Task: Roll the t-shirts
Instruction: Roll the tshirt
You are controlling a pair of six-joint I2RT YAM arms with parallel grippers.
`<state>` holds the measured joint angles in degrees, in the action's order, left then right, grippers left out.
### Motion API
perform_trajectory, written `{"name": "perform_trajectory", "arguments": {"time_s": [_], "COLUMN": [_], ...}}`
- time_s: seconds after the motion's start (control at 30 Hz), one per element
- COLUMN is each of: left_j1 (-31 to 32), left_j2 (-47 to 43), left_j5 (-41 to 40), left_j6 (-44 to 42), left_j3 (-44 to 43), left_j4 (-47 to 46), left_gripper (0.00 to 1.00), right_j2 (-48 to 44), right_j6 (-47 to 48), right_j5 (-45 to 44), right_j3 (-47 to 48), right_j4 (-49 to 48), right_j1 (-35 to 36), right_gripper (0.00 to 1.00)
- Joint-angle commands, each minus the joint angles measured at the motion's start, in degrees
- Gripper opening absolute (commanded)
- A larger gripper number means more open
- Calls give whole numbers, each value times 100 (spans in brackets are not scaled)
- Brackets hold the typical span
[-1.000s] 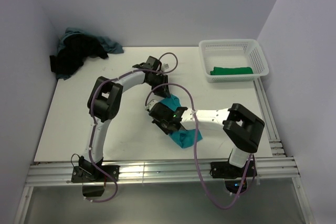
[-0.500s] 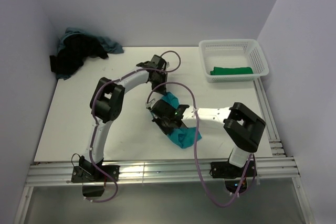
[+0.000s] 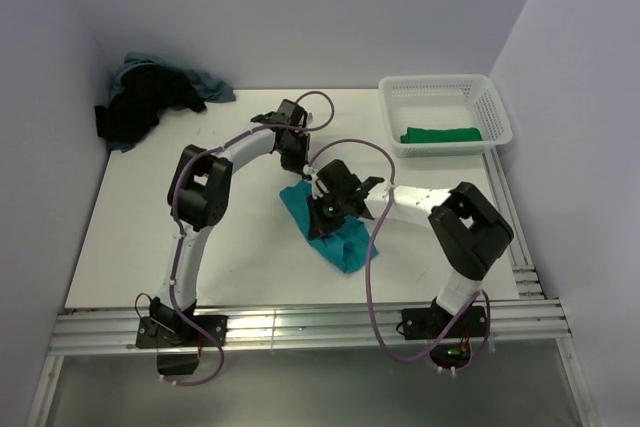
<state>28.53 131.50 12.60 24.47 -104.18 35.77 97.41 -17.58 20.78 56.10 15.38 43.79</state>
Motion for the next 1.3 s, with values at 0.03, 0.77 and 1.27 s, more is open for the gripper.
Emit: {"name": "perform_trajectory", "arguments": {"time_s": [0.03, 0.77, 1.27], "left_j1": [-164, -225, -1279], "left_j2": [622, 710, -1573], "left_j5": [-935, -1225, 285], "left_j6": [-443, -566, 321], "left_j3": [240, -59, 1459], "left_j4": [150, 431, -613], "left_gripper": [0, 0, 58], "right_j2": [357, 1894, 2643], "right_j6": [-298, -3339, -3119], "right_j5": [1761, 4602, 4549], "right_j3": [-204, -1541, -1022], "right_j4": [-305, -4201, -3260], "right_j1": [-440, -2084, -2287], "right_gripper": [0, 0, 0]}}
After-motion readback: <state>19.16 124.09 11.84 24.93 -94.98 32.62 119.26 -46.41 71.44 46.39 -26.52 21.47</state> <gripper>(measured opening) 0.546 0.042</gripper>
